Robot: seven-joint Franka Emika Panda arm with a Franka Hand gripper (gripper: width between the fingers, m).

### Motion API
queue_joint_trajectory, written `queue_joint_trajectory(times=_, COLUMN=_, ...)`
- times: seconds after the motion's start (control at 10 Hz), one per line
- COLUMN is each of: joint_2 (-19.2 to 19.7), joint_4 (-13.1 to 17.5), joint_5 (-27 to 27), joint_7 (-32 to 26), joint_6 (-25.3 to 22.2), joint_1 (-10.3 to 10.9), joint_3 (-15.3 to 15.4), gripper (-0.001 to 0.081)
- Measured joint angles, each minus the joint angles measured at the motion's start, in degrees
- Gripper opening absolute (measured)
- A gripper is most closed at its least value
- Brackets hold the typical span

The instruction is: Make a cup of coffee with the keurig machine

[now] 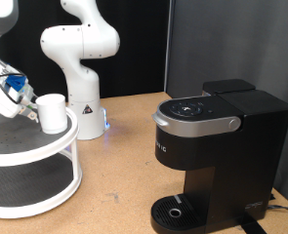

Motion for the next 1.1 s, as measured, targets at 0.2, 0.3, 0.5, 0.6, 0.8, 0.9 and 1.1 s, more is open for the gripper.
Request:
queue_joint_trajectory(times=0.2, joint_2=0.0, joint_4=-0.5, joint_5=0.1, joint_7=0.0, joint_6=0.8, joint_1=0.0, joint_3=0.0, gripper=0.0701)
queue_joint_trajectory(times=0.3, joint_2=0.0, joint_4=-0.7, joint_5=0.1, joint_7=0.0, joint_6=1.1, joint_1=0.0, joint_3=0.0, gripper=0.0512)
queue_joint_trajectory(times=0.5, joint_2=0.0, joint_4=-0.9, joint_5=0.1, joint_7=-0.1, joint_6=1.6, joint_1=0.0, joint_3=0.0, gripper=0.0334)
queue_joint_trajectory(times=0.6, joint_2=0.0, joint_4=-1.0, joint_5=0.2, joint_7=-0.1, joint_6=1.9, joint_1=0.0, joint_3=0.0, gripper=0.0334)
queue_joint_trajectory(times=0.8, joint_2=0.0, joint_4=-1.1, joint_5=1.0, joint_7=-0.1, joint_6=2.6, joint_1=0.0, joint_3=0.0, gripper=0.0067)
queue_joint_trajectory(times=0.9, joint_2=0.0, joint_4=-1.1, joint_5=1.6, joint_7=-0.1, joint_6=2.8, joint_1=0.0, joint_3=0.0, gripper=0.0067)
queue_joint_trajectory(times=1.1, joint_2=-0.1, joint_4=-1.1, joint_5=2.2, joint_7=-0.1, joint_6=2.8, joint_1=0.0, joint_3=0.0, gripper=0.0067)
